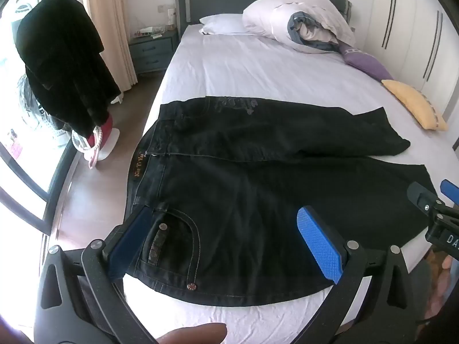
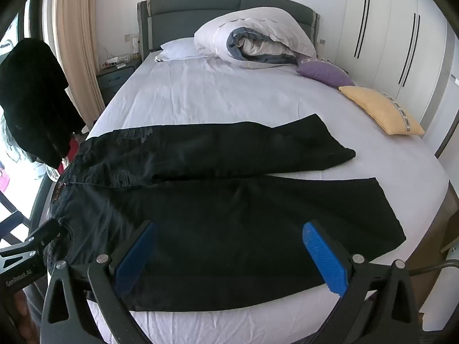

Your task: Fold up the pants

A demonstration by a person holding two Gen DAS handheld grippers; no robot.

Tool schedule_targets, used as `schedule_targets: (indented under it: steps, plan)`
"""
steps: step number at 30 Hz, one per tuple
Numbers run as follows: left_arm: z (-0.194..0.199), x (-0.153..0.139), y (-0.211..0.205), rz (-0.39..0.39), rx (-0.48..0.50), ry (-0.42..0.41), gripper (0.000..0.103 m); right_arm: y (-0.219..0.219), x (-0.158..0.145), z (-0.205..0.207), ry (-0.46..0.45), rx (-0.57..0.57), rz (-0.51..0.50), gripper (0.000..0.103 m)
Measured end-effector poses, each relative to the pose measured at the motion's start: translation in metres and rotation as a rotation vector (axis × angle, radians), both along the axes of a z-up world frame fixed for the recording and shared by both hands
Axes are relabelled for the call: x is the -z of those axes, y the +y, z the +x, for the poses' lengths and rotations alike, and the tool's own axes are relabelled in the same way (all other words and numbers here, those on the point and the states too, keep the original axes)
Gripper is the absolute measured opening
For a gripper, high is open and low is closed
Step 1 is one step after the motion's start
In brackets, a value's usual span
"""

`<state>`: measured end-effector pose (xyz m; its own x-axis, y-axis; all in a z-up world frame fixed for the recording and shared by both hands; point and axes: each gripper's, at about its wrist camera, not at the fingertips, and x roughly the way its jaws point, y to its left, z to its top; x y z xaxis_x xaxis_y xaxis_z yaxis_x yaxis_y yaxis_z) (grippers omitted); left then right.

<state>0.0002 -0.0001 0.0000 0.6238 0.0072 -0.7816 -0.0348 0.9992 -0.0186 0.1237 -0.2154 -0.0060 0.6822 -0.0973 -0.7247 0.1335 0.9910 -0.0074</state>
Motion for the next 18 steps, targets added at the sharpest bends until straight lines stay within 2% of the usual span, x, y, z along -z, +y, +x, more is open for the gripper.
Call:
schedule_targets:
  steps: [18]
  plan:
    - [-0.0030, -0.0005, -0.0037, 0.007, 0.004, -0.005, 0.103, 0.0018, 0.0040, -0.0010, 0.005, 0.000, -0.002, 0.103]
